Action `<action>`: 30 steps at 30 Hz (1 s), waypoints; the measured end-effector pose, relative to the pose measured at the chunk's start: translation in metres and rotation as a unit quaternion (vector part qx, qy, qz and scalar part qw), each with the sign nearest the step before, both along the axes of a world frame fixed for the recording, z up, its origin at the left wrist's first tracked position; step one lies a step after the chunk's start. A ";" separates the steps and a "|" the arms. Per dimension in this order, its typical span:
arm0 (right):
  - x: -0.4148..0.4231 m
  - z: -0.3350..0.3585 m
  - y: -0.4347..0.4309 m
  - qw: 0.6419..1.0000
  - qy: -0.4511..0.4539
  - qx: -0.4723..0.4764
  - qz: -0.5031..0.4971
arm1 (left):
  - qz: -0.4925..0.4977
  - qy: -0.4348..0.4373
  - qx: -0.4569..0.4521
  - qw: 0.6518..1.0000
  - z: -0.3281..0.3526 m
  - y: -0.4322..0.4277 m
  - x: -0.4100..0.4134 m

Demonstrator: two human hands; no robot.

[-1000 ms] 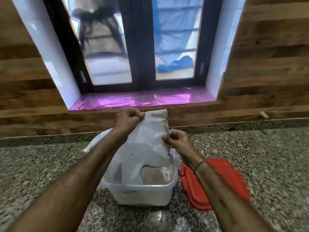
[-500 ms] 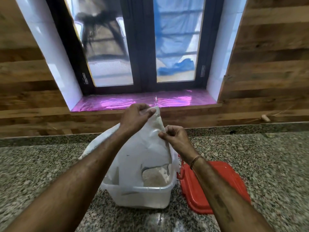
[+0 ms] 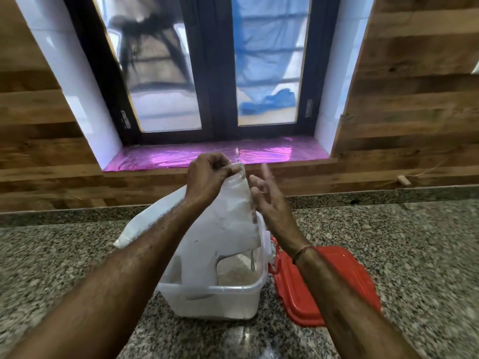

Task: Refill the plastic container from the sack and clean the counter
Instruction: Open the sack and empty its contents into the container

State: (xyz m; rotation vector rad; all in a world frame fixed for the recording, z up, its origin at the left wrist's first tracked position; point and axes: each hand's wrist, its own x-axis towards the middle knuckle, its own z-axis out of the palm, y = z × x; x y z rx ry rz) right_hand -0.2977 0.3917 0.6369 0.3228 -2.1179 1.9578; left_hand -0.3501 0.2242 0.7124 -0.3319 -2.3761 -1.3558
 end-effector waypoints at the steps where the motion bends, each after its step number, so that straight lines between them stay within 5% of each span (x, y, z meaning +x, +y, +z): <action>1: -0.001 0.002 -0.003 0.999 0.006 0.019 0.025 | 0.002 0.007 -0.002 1.000 0.000 0.000 0.001; 8: -0.009 0.001 -0.008 0.999 -0.015 0.013 -0.040 | 0.004 -0.039 -0.100 0.994 -0.004 -0.025 0.002; 14: 0.001 0.013 -0.022 0.999 0.028 0.028 -0.029 | 0.050 -0.017 -0.079 0.995 -0.008 -0.022 0.005; 20: 0.007 -0.025 0.004 0.966 -0.054 0.239 -0.085 | 0.072 -0.017 -0.068 0.995 -0.018 -0.035 0.002; 24: 0.002 -0.005 0.007 0.996 -0.067 0.033 -0.037 | 0.042 -0.011 -0.083 0.996 -0.019 -0.023 0.005; 30: 0.004 0.009 -0.001 0.991 -0.009 0.090 -0.100 | 0.052 0.070 -0.149 0.985 -0.024 -0.009 0.018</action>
